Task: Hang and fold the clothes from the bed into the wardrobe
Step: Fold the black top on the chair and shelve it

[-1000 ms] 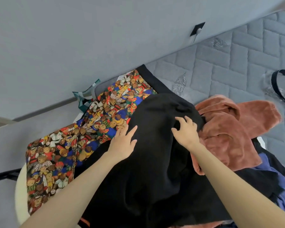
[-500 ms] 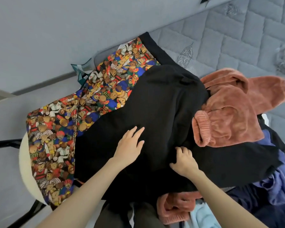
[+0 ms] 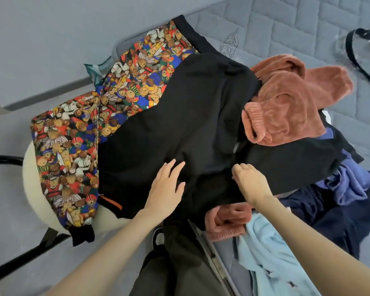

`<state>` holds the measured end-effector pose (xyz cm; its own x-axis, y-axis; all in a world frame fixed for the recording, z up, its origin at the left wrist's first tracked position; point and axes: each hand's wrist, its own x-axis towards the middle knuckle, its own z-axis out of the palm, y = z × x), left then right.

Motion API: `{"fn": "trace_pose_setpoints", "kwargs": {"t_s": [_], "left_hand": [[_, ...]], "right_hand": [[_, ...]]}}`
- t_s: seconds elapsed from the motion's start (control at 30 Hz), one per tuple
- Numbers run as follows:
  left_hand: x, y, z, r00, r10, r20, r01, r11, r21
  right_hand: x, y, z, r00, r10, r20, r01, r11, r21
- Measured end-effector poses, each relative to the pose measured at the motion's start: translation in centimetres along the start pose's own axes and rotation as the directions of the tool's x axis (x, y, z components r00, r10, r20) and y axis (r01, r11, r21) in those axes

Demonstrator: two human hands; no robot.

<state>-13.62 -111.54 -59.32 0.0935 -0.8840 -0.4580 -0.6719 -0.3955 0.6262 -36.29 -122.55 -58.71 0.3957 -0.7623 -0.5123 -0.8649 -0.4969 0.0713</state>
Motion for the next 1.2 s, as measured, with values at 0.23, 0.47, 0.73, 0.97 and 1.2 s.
{"fn": "trace_pose_setpoints", "kwargs": {"t_s": [0.23,0.47,0.73,0.97,1.2], "left_hand": [[-5.4,2.3,3.8,0.991,0.093,-0.095,-0.091,0.996,0.024],[-7.4,4.5,7.7,0.99,0.043,0.137,-0.044,0.999,0.004],[-7.2,7.1,10.6,0.987,0.052,0.155,-0.045,0.998,-0.048],[-10.1,9.8,14.1,0.997,0.027,-0.076,-0.032,0.997,-0.066],[-15.0,17.2,17.6,0.951,-0.073,-0.301,0.041,0.993,-0.113]], "right_hand": [[-8.6,-2.8,-2.6,0.966,-0.036,0.255,-0.046,0.95,0.31],[-11.5,0.8,0.6,0.889,0.399,-0.225,-0.242,0.825,0.51],[-8.6,6.9,5.6,0.566,0.732,0.38,-0.386,-0.173,0.906],[-10.7,8.1,3.6,0.798,0.51,0.322,-0.036,-0.493,0.87],[-23.5,7.8,-1.0,0.935,0.313,0.166,0.013,-0.497,0.867]]}}
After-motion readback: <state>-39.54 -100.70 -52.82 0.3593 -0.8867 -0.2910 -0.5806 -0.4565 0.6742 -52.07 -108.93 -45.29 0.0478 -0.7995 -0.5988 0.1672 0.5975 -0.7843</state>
